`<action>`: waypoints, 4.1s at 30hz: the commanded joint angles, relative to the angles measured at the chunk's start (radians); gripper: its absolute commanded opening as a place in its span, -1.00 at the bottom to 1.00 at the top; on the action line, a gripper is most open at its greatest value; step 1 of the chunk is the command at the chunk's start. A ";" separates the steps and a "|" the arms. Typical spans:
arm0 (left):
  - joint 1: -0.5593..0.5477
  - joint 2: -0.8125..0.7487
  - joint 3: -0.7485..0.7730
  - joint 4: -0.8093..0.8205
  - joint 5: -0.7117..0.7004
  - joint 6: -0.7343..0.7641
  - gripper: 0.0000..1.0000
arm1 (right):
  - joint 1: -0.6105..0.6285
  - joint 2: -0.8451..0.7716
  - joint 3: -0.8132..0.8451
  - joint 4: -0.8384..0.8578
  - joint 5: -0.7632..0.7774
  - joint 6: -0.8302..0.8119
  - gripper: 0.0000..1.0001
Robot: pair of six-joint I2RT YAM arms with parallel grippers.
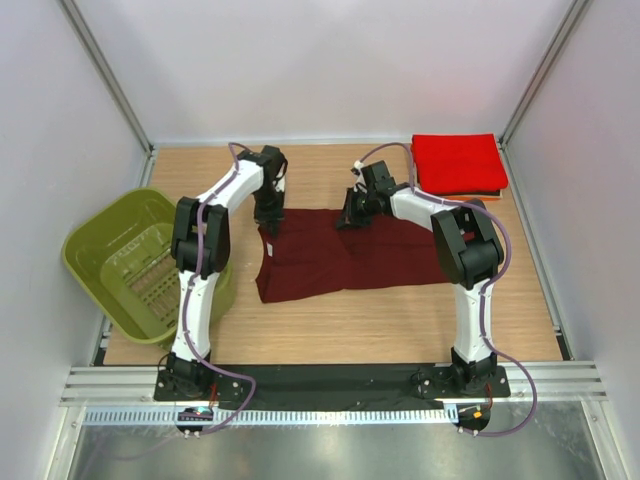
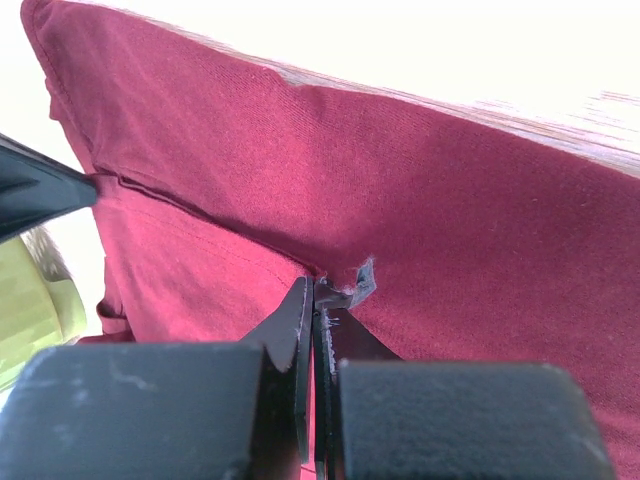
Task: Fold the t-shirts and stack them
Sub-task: Fold the tshirt
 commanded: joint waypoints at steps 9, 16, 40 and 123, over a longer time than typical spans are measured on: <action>-0.005 -0.048 0.152 -0.013 -0.025 0.004 -1.00 | 0.006 -0.110 -0.031 0.069 0.041 0.050 -0.98; -0.020 -0.050 0.168 0.002 -0.037 0.026 -0.99 | 0.006 -0.181 -0.066 0.089 0.125 0.062 -0.98; -0.066 -0.005 0.284 0.171 -0.135 0.047 -1.00 | 0.003 -0.222 -0.119 0.083 0.265 0.086 -0.98; -0.264 -0.126 0.086 0.416 -0.358 0.128 -0.99 | -0.044 -0.199 -0.143 0.046 0.504 0.159 -0.98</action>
